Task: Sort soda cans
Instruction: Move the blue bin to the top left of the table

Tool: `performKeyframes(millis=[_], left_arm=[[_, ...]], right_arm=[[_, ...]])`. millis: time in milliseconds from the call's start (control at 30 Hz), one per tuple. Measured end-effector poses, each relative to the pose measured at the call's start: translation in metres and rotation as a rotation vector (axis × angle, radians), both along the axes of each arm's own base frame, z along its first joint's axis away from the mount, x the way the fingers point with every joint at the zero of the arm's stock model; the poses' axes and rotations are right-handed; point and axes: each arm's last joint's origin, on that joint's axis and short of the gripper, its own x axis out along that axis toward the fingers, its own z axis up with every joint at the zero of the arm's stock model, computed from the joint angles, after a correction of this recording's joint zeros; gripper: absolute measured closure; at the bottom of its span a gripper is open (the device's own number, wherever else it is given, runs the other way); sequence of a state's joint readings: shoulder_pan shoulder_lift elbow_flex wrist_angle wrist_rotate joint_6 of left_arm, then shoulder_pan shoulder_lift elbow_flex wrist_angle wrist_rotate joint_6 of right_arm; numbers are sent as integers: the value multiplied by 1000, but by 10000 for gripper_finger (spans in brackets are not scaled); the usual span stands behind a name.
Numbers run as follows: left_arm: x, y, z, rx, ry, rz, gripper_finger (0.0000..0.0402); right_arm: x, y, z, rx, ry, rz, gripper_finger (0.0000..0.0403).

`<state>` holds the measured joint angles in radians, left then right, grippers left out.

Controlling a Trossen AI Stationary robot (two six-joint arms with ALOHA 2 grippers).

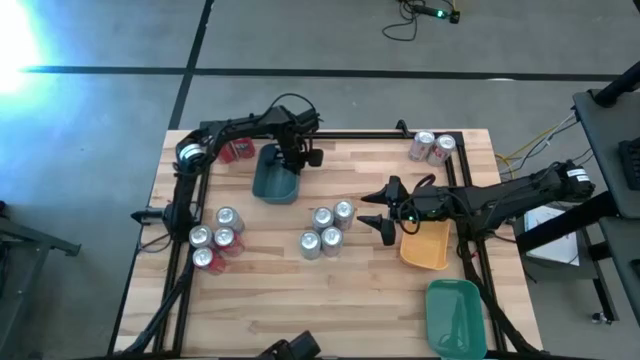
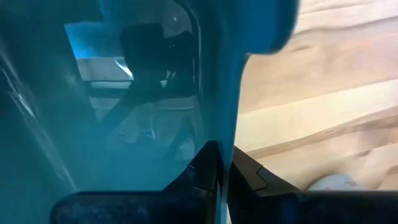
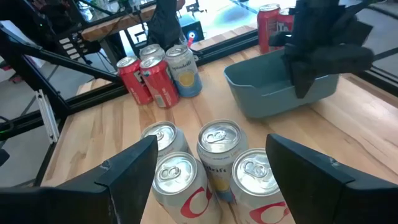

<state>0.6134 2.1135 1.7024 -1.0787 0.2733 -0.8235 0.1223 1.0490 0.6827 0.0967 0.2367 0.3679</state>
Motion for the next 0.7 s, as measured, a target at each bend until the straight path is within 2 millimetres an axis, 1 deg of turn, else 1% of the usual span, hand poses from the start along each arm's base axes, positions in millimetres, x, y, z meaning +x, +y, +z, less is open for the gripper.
performKeyframes(millis=[100, 167, 367, 567, 633, 700], left_arm=[[4, 4, 0, 6, -10, -8, 400], [6, 7, -3, 5, -6, -6, 391], [7, 11, -9, -2, 6, 3, 341], [5, 15, -7, 10, -7, 0, 296], [4, 15, -5, 10, -19, -16, 283], [3, 14, 0, 21, -43, -57, 270]], right_arm=[[0, 0, 0, 0, 1, 0, 100], [0, 0, 0, 0, 0, 0, 95], [-1, 0, 2, 20, -8, -7, 82], [-5, 5, 1, 10, 16, 18, 78], [-9, 9, 2, -22, 100, 43, 82], [-14, 15, 7, -68, 222, 80, 86]])
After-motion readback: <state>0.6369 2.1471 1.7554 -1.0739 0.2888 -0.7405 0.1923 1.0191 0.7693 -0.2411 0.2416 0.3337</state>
